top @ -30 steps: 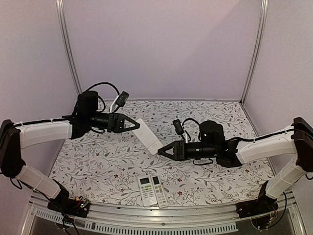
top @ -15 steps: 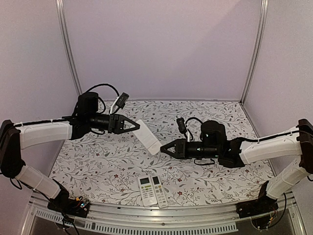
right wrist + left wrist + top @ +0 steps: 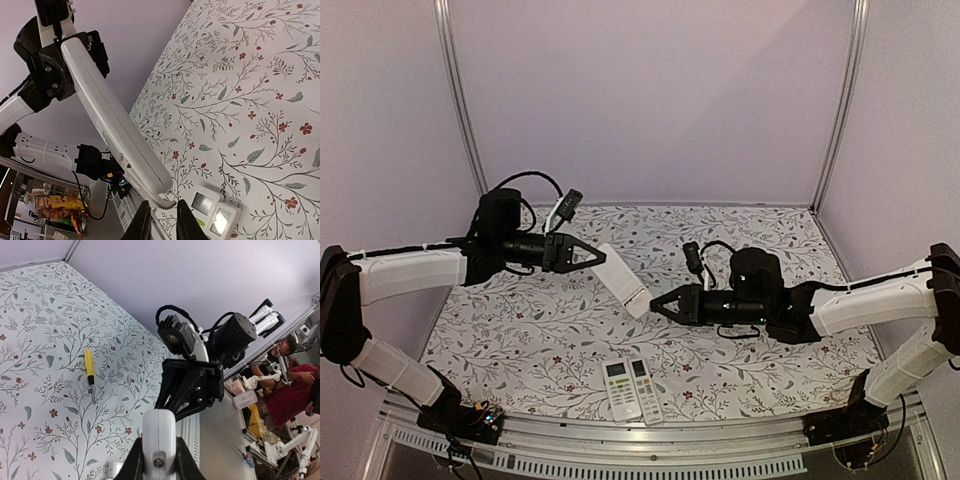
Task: Unload the batteries from the remote control
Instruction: Remove the battery cover from the remote control, then pass from the left arm to the right, then place the remote control without the battery cover at the center of the board.
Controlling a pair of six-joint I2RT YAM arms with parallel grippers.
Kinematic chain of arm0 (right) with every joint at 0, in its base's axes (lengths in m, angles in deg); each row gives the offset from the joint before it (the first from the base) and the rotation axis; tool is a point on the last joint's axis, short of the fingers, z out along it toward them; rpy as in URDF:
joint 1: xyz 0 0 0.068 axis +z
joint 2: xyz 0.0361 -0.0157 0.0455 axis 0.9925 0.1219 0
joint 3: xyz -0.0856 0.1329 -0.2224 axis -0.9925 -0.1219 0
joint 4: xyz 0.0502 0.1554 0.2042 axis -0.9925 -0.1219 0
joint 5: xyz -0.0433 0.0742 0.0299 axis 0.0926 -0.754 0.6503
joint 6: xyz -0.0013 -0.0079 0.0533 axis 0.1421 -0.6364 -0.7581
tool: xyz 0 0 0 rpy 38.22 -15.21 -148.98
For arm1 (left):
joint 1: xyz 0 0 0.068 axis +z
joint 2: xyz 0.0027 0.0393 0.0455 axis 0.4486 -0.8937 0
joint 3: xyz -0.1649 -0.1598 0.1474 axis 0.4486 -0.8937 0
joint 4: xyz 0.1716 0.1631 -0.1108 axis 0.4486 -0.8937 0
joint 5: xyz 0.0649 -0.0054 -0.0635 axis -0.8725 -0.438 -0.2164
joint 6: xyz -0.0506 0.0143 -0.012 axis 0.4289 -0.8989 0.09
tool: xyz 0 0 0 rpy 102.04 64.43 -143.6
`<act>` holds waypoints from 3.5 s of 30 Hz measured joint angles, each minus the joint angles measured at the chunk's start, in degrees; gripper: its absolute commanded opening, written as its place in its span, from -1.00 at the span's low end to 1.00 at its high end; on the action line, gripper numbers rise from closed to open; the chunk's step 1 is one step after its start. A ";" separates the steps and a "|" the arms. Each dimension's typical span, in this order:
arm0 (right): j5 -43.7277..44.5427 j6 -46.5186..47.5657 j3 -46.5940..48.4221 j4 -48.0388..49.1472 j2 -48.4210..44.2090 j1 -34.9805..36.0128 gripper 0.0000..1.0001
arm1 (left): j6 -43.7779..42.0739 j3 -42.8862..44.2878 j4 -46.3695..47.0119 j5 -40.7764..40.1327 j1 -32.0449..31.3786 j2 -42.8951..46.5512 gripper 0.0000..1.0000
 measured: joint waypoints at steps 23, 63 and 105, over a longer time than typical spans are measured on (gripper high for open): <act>1.73 0.68 -2.38 -1.57 -2.34 0.00 -0.51 | 1.70 -0.98 -0.28 -2.97 0.35 0.07 -1.00; 24.37 26.21 31.61 -36.57 18.12 9.51 0.81 | -0.17 2.36 -9.55 -4.59 -2.38 -8.46 -1.00; 32.30 16.46 25.75 -41.00 15.67 8.94 -0.05 | -4.92 2.67 -13.14 -26.80 -1.99 7.32 0.71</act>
